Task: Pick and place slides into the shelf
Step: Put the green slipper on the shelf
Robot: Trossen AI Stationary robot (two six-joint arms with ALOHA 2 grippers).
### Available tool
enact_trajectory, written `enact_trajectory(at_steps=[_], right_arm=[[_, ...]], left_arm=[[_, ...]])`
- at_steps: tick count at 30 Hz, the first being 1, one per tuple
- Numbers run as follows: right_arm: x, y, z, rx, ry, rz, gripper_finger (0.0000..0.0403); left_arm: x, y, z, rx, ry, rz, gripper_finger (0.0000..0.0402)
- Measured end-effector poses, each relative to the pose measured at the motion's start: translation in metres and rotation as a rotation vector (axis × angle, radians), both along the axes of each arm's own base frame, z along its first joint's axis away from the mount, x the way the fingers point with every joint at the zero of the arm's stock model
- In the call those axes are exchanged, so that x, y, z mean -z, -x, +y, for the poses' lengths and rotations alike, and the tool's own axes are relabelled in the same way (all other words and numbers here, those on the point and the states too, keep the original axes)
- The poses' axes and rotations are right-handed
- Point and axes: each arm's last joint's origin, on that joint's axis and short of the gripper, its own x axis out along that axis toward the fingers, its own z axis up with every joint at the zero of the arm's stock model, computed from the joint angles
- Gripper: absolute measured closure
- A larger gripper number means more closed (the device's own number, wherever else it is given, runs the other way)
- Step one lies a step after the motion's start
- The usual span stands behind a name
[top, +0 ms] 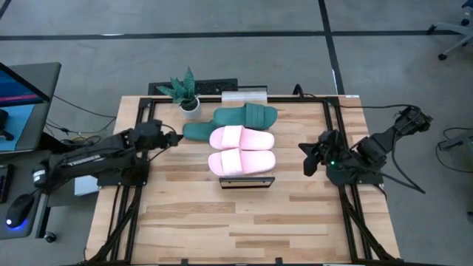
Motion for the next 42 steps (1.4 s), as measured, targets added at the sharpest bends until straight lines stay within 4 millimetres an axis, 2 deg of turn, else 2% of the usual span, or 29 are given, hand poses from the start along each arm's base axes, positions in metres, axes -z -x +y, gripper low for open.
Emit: enact_trajectory(at_steps=[6,10,17,25,32,42], right_arm=[[0.001,0.005,0.007,-0.033,-0.024,-0.008,0.0403],[0.001,0.008,0.012,-0.055,-0.046,-0.021,0.0403],[0.001,0.01,0.016,-0.066,-0.078,-0.038,0.0403],[0.0,0.01,0.017,-0.054,-0.104,-0.057,0.0403],[0.0,0.01,0.017,-0.041,-0.125,-0.07,0.0403],[0.0,0.009,0.017,-0.04,-0.127,-0.071,0.0403]], left_arm=[[0.008,0.006,0.018,-0.03,0.04,-0.063,0.018],[0.012,0.019,0.03,-0.082,0.048,-0.012,0.018],[0.023,0.029,0.051,-0.032,0.123,0.009,0.018],[0.03,0.025,0.074,0.085,0.11,-0.055,0.018],[0.05,0.021,0.085,0.157,0.166,0.023,0.018],[0.054,0.012,0.106,0.209,0.143,0.131,0.018]])
